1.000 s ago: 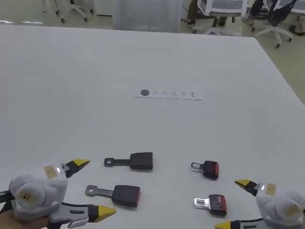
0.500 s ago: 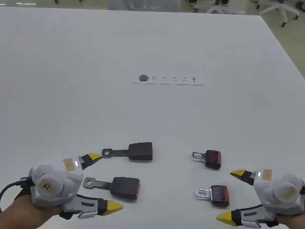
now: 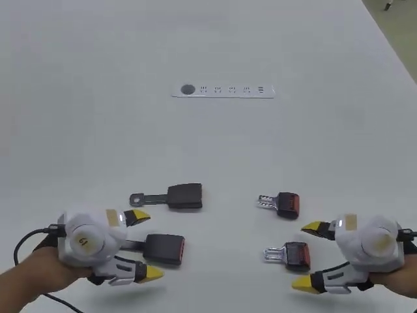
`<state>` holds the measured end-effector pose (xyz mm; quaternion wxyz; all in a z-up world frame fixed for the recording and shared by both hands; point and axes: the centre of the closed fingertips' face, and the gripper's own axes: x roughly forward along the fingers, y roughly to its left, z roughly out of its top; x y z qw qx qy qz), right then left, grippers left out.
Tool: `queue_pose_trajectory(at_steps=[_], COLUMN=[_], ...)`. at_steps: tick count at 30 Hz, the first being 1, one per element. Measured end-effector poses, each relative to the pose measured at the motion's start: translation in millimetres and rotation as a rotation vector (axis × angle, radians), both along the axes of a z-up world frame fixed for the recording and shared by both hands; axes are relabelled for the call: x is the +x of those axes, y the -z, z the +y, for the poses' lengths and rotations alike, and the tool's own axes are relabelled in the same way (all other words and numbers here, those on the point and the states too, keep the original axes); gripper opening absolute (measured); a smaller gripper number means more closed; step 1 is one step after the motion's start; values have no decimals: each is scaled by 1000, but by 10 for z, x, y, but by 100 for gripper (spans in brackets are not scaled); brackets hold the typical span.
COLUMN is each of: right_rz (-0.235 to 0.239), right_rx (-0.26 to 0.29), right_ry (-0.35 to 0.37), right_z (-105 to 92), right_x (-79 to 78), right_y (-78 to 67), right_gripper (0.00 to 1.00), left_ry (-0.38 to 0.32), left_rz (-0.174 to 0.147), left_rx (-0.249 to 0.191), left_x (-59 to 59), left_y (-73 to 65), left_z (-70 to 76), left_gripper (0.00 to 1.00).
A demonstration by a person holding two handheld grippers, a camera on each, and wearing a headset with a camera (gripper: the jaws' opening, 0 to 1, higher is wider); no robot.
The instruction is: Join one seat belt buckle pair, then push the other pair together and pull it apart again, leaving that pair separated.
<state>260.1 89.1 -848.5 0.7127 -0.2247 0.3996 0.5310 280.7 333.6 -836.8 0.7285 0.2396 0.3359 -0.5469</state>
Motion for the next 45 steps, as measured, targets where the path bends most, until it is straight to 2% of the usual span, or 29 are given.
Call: queue_pose_trajectory(at_steps=[5,8,16,18,19,20,22,24,29,35,45], right_rz=[9,14,21,25,22,-2,-19,-16,-34,-26,-27], right_rx=[-9,-20,-49,-55,-60,-69,-82,-83,-106,-99,-81], right_ry=[-21,-36,-81,-93,-100,-120,-129,-124,-166,-151,-152], right_z=[-6,-8,-7,-5,-5,-11,-29,-31,-52,-51,-52], right_x=[23,19,-7,-12,-11,13,34,46,43,56,59], right_y=[32,48,118,127,133,133,137,136,141,143,144], right_gripper=[68,68,61,56,55,54,49,46,37,36,36], left_ry=[38,55,110,133,145,159,154,155,161,185,207], left_rz=[-2,19,-2,-15,-16,-8,-10,-11,-15,-22,-14], left_rx=[16,32,48,44,55,44,35,23,21,34,55], left_x=[37,34,40,32,18,0,16,21,22,12,13], left_y=[114,175,218,223,234,221,220,219,228,228,235], left_z=[-15,-24,-52,-63,-54,-68,-68,-68,-57,-67,-71], left_gripper=[63,60,53,47,44,43,42,41,38,36,36])
